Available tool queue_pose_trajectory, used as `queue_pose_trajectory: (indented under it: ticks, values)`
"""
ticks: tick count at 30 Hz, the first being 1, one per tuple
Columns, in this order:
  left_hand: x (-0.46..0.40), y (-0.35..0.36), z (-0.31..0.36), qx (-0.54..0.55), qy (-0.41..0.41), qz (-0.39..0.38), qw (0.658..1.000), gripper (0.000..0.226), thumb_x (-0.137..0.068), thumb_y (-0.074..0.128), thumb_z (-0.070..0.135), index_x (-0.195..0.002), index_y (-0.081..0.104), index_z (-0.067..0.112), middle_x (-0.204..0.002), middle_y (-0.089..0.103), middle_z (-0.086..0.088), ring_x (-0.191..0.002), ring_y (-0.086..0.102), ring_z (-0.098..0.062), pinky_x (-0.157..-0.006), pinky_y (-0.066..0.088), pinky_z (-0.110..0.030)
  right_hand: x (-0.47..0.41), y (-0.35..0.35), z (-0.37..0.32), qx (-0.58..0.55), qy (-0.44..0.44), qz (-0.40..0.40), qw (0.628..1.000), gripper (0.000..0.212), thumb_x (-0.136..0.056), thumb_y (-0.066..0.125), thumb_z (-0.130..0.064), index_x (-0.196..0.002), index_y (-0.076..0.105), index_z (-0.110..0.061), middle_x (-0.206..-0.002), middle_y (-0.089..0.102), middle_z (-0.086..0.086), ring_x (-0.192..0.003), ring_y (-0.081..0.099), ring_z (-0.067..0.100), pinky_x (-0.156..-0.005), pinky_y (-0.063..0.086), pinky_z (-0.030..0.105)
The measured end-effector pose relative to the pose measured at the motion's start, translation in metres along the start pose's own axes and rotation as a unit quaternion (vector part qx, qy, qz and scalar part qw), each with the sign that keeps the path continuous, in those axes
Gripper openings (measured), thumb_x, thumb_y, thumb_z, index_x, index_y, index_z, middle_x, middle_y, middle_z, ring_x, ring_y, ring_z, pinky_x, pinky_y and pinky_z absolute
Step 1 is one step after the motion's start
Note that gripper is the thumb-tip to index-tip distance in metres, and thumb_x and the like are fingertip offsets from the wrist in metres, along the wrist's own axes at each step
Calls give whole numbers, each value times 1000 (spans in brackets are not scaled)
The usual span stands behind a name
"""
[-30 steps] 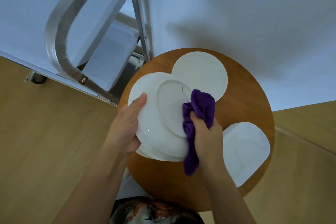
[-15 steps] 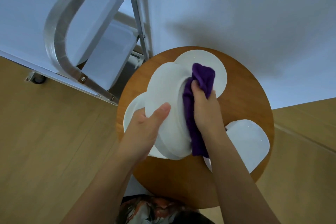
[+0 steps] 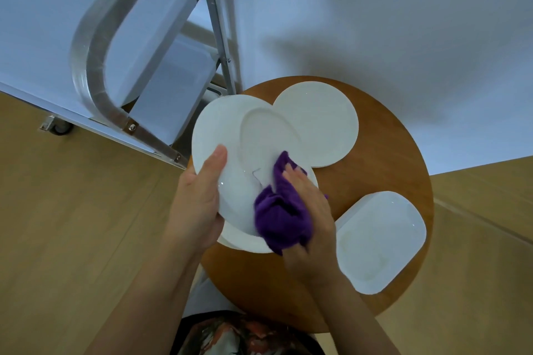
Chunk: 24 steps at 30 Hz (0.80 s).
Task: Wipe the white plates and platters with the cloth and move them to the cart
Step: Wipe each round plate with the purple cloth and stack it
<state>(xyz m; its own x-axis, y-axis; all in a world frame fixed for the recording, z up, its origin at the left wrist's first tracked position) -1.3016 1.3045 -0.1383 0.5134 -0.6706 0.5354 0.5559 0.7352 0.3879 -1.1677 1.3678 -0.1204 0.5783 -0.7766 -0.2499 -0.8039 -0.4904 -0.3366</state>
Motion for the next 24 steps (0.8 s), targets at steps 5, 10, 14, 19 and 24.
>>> queue_pose_trajectory:
  ticks: [5,10,14,19,24]
  values:
    - [-1,-8,7,-41,33,-12,999,40,-67,66,50,-103,63,32,-96,74,7,-91,70,-16,-64,57,-28,7,-24,64,-107,328,49,938,19,-83,64,-43,-101,59,-39,-83,68,-18,-81,65,4,-66,50,22]
    - [18,25,17,-391,106,-92,910,35,-80,50,60,-76,63,28,-62,66,20,-59,64,2,-48,43,-7,-16,-49,68,-307,427,150,837,19,-78,68,-30,-95,60,-31,-76,72,-11,-77,70,16,-62,51,28]
    - [30,82,-6,-753,179,-233,588,51,-94,26,54,-142,24,39,-97,61,16,-79,59,-9,-64,38,-13,-53,-45,30,-374,374,37,848,35,-63,69,-50,-93,66,-33,-90,73,-4,-81,71,15,-60,56,31]
    - [24,90,-31,-841,198,-299,405,57,-98,17,50,-147,-10,38,-148,36,-4,-111,56,-18,-85,46,-27,-38,-68,60,-214,479,20,851,22,-66,76,-17,-85,64,-19,-70,72,-3,-68,68,18,-62,54,34]
    - [2,56,-4,-793,168,-197,552,89,-62,10,92,-140,4,50,-156,14,16,-145,7,-12,-118,2,-49,-12,-79,82,-227,505,99,827,20,-77,59,5,-81,62,-14,-63,70,-4,-58,67,13,-60,52,32]
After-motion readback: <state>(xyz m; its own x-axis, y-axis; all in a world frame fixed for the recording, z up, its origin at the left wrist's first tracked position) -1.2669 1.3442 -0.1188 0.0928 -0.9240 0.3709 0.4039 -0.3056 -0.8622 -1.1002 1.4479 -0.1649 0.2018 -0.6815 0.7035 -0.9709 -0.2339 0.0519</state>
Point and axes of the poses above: each hand's wrist, its own x-axis away from the middle knuckle, its own y-axis out of the palm, z = x × y, the point moved 9 cm from there along -x, towards the middle knuckle
